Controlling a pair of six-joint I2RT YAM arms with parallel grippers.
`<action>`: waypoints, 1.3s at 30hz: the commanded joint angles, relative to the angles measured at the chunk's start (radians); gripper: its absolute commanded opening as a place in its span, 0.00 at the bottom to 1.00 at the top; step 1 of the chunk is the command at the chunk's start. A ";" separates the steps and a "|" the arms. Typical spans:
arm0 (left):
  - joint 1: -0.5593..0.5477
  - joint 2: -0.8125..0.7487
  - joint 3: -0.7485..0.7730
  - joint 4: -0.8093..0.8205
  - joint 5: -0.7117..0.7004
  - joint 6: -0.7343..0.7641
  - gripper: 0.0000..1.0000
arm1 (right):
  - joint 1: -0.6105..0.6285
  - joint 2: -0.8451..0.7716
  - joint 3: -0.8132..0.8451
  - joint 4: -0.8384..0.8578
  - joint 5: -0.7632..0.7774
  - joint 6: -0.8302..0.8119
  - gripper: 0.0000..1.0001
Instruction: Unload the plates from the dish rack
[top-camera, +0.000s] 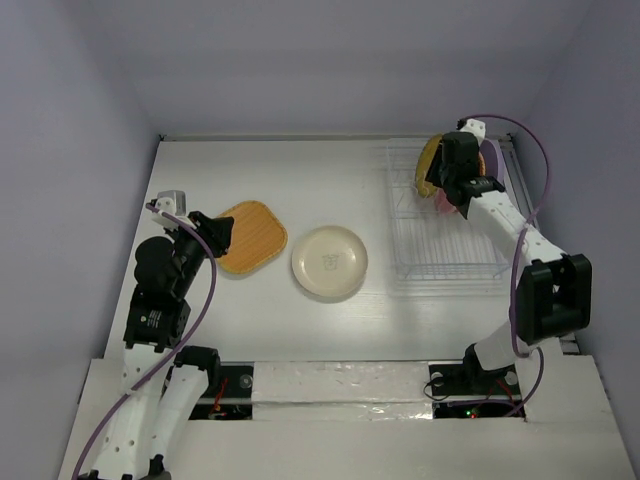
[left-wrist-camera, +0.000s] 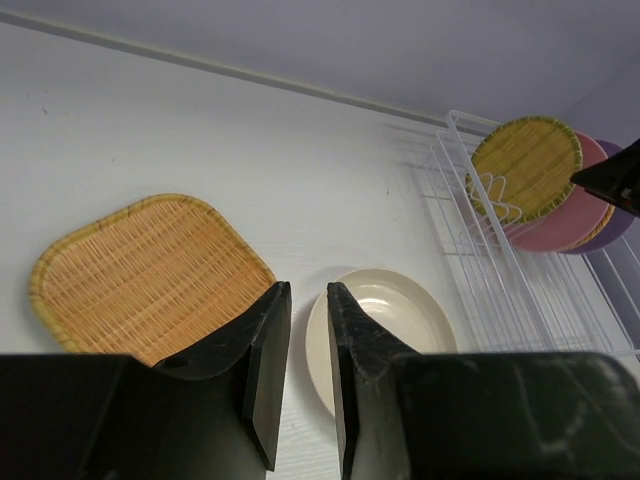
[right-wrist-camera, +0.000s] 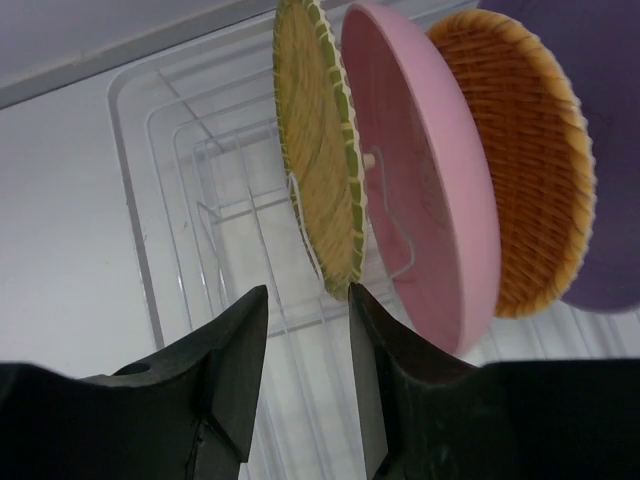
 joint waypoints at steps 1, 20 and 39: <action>0.005 -0.009 0.036 0.049 0.011 0.010 0.19 | -0.037 0.057 0.070 0.015 -0.013 0.003 0.45; -0.004 -0.003 0.037 0.047 0.013 0.010 0.19 | -0.072 0.159 0.129 0.072 -0.010 -0.052 0.17; -0.004 0.002 0.033 0.053 0.017 0.009 0.20 | 0.005 0.013 0.083 0.131 0.109 -0.209 0.00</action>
